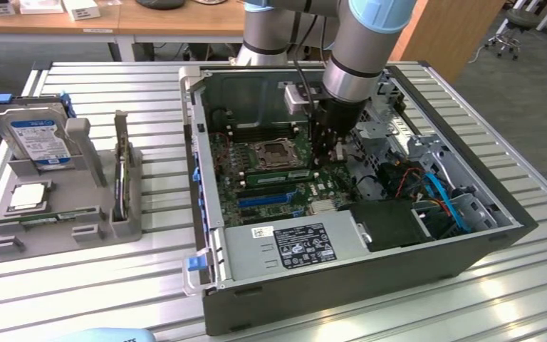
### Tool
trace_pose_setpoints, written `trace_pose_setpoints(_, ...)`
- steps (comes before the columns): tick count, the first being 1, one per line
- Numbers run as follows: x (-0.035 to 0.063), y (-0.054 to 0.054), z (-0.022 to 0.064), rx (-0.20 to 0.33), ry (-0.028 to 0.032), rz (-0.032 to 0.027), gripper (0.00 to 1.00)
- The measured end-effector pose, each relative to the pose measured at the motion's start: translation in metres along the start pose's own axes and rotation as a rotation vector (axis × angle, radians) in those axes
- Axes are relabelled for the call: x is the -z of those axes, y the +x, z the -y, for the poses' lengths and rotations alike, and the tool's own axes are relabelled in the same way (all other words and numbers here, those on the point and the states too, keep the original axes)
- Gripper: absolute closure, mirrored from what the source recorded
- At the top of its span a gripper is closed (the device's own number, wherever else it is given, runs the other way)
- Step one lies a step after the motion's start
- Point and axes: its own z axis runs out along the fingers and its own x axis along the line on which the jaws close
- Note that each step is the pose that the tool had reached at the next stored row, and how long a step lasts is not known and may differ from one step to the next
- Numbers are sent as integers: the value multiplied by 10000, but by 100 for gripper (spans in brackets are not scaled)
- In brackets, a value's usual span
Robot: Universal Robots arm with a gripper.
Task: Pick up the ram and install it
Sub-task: 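Press down the ram until it locks into place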
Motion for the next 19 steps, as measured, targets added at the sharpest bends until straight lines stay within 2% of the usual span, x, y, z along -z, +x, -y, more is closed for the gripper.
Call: trace_pose_setpoints(19,-25,1,1,0,0,0,90)
